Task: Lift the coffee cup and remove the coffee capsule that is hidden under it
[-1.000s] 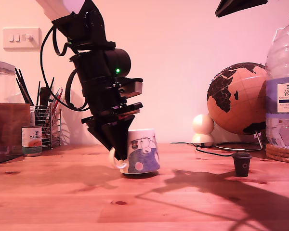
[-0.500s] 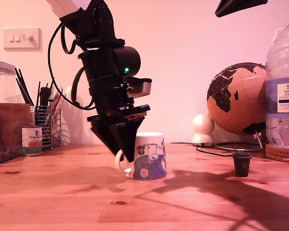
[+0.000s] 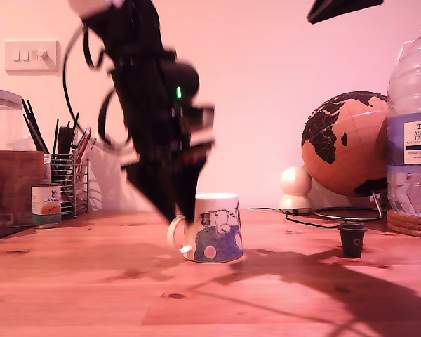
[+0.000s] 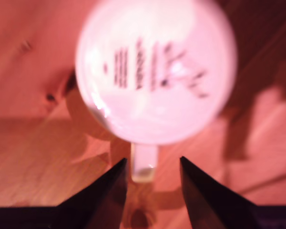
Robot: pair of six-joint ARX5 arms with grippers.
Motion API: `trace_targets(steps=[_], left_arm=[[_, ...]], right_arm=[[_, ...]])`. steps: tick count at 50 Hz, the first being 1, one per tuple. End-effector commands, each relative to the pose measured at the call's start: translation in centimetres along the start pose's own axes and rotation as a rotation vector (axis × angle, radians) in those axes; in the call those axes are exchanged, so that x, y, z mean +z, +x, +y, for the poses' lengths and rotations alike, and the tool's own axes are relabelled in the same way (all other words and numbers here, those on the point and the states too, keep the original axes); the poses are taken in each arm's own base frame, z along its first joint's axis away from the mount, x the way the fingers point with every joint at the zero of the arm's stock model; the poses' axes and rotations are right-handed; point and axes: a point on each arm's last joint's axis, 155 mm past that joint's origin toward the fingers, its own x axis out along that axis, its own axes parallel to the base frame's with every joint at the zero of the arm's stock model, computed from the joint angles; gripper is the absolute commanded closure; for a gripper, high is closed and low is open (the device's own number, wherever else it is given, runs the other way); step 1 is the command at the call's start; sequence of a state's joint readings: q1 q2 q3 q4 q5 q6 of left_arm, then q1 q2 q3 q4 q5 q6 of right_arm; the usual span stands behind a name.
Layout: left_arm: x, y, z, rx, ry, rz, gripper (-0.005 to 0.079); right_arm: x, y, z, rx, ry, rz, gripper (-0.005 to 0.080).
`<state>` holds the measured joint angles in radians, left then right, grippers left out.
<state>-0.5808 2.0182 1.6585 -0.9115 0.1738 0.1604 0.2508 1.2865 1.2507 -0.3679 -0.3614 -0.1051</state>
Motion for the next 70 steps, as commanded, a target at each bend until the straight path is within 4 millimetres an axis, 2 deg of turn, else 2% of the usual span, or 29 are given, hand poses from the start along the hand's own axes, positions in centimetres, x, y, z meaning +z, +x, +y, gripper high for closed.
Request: trace_targets(steps=[1,6,13,17,31,41,45,57,63,70], left_arm=[[1.4,-2.9,-0.4,0.007,0.009,-0.075,0.0430],[1.9,-4.7,-0.6,0.013,-0.006,-0.113,0.0459],[2.9,-7.5,-0.6,0.023,-0.016,-0.189,0.0630],[3.6,-9.1,-0.9,0.013,-0.012,-0.243,0.0768],[8.8,-15.3,-1.4,0.001,0.013,-0.537,0.0762],[11.3,-18.3,-1.1,0.025,0.037,-0.685,0.0762],[11.7,-18.6,-0.7,0.027,0.024,-0.707,0.0762],[12.1,-19.7,-0.3,0.039,0.018,-0.783,0.0762],[11.5,-20.1,-0.3,0.041,0.014,-0.812,0.0762],[9.9,-20.9,-0.6,0.052,0.013,-0.873,0.0762]], right_arm=[[-0.4,0.1,0.3,0.012,0.002,0.005,0.0765],[-0.6,0.2,0.4,0.012,0.018,0.015,0.0765],[-1.4,0.3,0.4,0.015,0.042,0.044,0.0765],[-2.0,0.6,0.7,0.025,0.048,0.066,0.0765],[-4.0,1.7,1.9,0.060,0.061,0.143,0.0765],[-3.0,2.0,1.5,0.040,0.039,0.094,0.0765],[-3.1,2.1,1.2,0.023,0.028,0.094,0.0765],[-5.3,2.9,0.6,-0.001,0.008,0.112,0.0765],[-5.6,2.8,0.6,-0.004,0.003,0.086,0.0765],[-5.9,1.8,1.0,-0.012,-0.004,0.040,0.0765]])
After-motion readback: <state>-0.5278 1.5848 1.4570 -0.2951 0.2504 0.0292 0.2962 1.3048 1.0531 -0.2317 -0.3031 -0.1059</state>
